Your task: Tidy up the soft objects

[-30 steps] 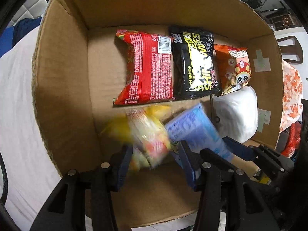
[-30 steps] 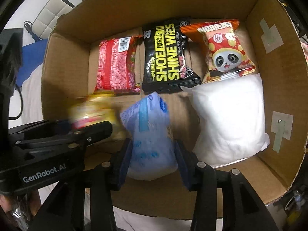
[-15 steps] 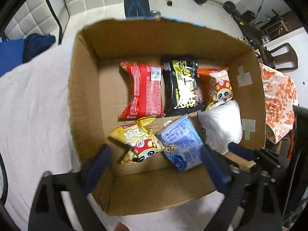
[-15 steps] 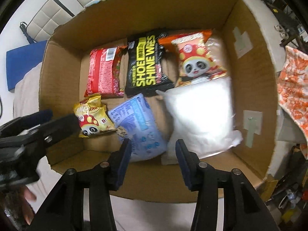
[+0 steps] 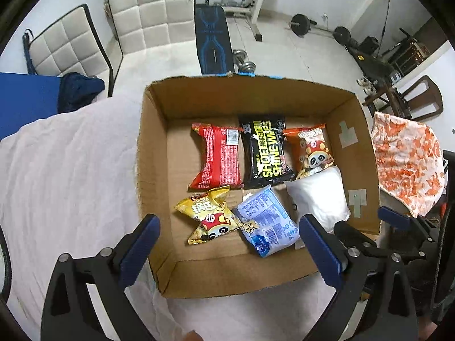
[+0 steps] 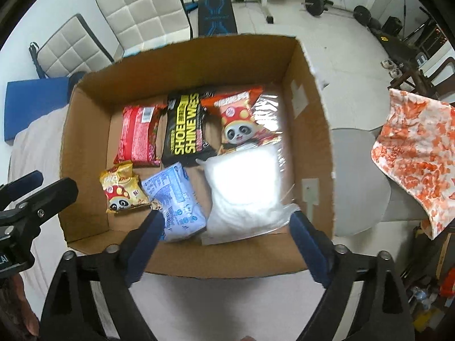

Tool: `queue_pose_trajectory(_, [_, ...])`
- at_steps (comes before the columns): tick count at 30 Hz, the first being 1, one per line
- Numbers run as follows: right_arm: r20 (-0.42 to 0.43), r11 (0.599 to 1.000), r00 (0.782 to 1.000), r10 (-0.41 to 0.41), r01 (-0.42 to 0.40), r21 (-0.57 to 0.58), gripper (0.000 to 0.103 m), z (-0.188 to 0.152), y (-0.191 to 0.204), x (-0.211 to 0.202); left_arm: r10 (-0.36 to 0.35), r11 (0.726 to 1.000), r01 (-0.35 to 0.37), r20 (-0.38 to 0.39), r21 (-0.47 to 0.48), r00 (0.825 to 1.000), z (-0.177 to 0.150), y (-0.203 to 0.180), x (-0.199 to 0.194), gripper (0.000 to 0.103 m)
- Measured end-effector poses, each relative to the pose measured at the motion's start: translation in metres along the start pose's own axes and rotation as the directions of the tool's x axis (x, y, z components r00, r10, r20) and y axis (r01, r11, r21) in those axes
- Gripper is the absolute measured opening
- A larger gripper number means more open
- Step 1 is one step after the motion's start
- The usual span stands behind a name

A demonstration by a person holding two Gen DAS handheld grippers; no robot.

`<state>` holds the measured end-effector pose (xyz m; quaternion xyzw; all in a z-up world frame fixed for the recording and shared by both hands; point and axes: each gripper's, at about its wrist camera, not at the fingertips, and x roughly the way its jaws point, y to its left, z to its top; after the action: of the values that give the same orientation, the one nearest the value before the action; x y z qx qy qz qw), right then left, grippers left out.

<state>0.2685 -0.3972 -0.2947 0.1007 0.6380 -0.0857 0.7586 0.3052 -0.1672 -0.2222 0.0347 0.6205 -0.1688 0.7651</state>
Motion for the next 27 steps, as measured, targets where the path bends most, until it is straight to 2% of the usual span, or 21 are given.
queue_pose_trajectory(1, [0.008,1.0,1.0,-0.003,0.003,0.001,0.103,-0.001,-0.002,-0.006,0.006,1.0,-0.006,0.007,-0.002,1.0,-0.001,-0.001,-0.003,0.1])
queue_pose_trajectory(5, [0.044,1.0,0.999,-0.01,0.009,0.002,0.103,-0.004,-0.008,-0.019,0.034,0.999,-0.033,0.028,-0.013,0.999,-0.007,-0.005,-0.011,0.1])
queue_pose_trajectory(9, [0.066,1.0,0.998,0.016,-0.017,0.008,0.103,-0.01,-0.014,-0.03,0.065,0.998,-0.063,0.05,-0.031,0.997,-0.015,-0.008,-0.021,0.1])
queue_pose_trajectory(13, [0.113,1.0,0.993,0.014,-0.016,0.011,0.103,-0.021,-0.018,-0.053,0.074,0.997,-0.071,0.087,-0.042,0.993,-0.027,-0.013,-0.044,0.1])
queue_pose_trajectory(17, [0.191,1.0,0.982,0.01,-0.014,0.021,0.103,-0.041,-0.021,-0.101,0.066,0.998,-0.063,0.173,-0.022,0.983,-0.044,-0.027,-0.094,0.1])
queue_pose_trajectory(21, [0.293,0.999,0.956,-0.017,0.008,0.032,0.103,-0.071,-0.02,-0.169,0.068,0.997,-0.076,0.284,0.016,0.956,-0.068,-0.041,-0.158,0.1])
queue_pose_trajectory(24, [0.329,0.999,0.944,-0.031,0.02,0.037,0.103,-0.093,-0.015,-0.207,0.071,0.996,-0.085,0.322,0.03,0.944,-0.084,-0.045,-0.191,0.1])
queue_pose_trajectory(27, [0.343,0.999,0.939,-0.034,0.025,0.029,0.103,-0.111,-0.008,-0.235,0.065,0.996,-0.083,0.332,0.04,0.941,-0.102,-0.046,-0.217,0.1])
